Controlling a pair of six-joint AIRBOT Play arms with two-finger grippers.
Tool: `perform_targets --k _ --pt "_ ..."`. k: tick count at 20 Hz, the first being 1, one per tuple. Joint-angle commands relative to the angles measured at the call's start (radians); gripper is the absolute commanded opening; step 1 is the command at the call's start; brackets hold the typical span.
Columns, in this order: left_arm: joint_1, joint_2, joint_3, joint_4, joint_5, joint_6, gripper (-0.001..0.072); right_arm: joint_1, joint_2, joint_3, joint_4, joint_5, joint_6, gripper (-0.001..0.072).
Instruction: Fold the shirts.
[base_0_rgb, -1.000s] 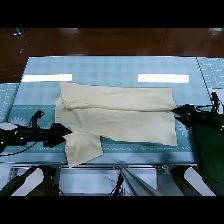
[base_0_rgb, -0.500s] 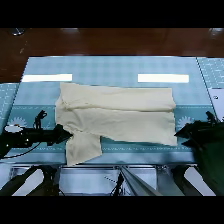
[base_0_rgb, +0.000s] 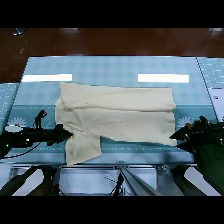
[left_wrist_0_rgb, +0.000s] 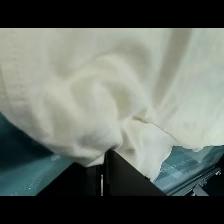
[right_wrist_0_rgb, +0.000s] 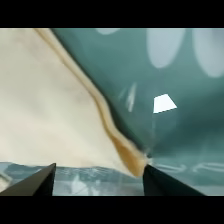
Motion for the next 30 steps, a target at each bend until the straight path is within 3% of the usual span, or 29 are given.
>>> perform_targets --k 1,2,3,4,5,7,10,15,19,25,30 --pt "0.0 0.0 0.0 0.001 0.004 0.001 0.0026 0.0 -0.047 -0.002 0.097 -0.08 -0.056 0.0617" --pt "0.0 0.0 0.0 0.001 0.004 0.0 0.0026 0.0 -0.048 -0.002 0.137 -0.101 -0.062 0.0614" --pt "0.0 0.0 0.0 0.001 0.004 0.0 0.0026 0.0 -0.048 -0.001 0.173 -0.109 -0.085 0.0504" --pt "0.0 0.0 0.0 0.001 0.004 0.0 0.0026 0.0 -0.048 -0.001 0.202 -0.104 -0.13 0.0238" --pt "0.0 0.0 0.005 0.002 0.004 0.001 0.0026 0.0 -0.048 -0.001 0.231 -0.076 -0.213 0.0019" --pt "0.006 0.0 0.049 0.001 -0.023 0.048 0.0026 0.0 -0.048 0.013 0.227 -0.018 -0.237 0.0019" --pt "0.014 0.0 0.187 0.0 -0.065 0.051 0.0026 0.0 -0.048 0.077 0.228 -0.012 -0.22 0.0019" --pt "-0.011 -0.047 0.421 -0.006 -0.069 -0.021 0.0026 0.0 -0.048 0.222 0.252 -0.041 -0.19 0.0019" --pt "-0.117 -0.229 0.607 -0.005 -0.048 -0.027 0.0026 0.071 -0.064 0.293 0.271 -0.155 -0.169 0.0019" --pt "-0.181 -0.525 0.968 -0.002 -0.097 -0.196 0.0026 0.19 -0.257 0.5 0.271 -0.209 -0.097 0.0019" --pt "-0.183 -0.687 1.193 -0.002 -0.157 -0.229 0.0025 0.194 -0.387 0.622 0.29 -0.208 -0.077 0.0019"
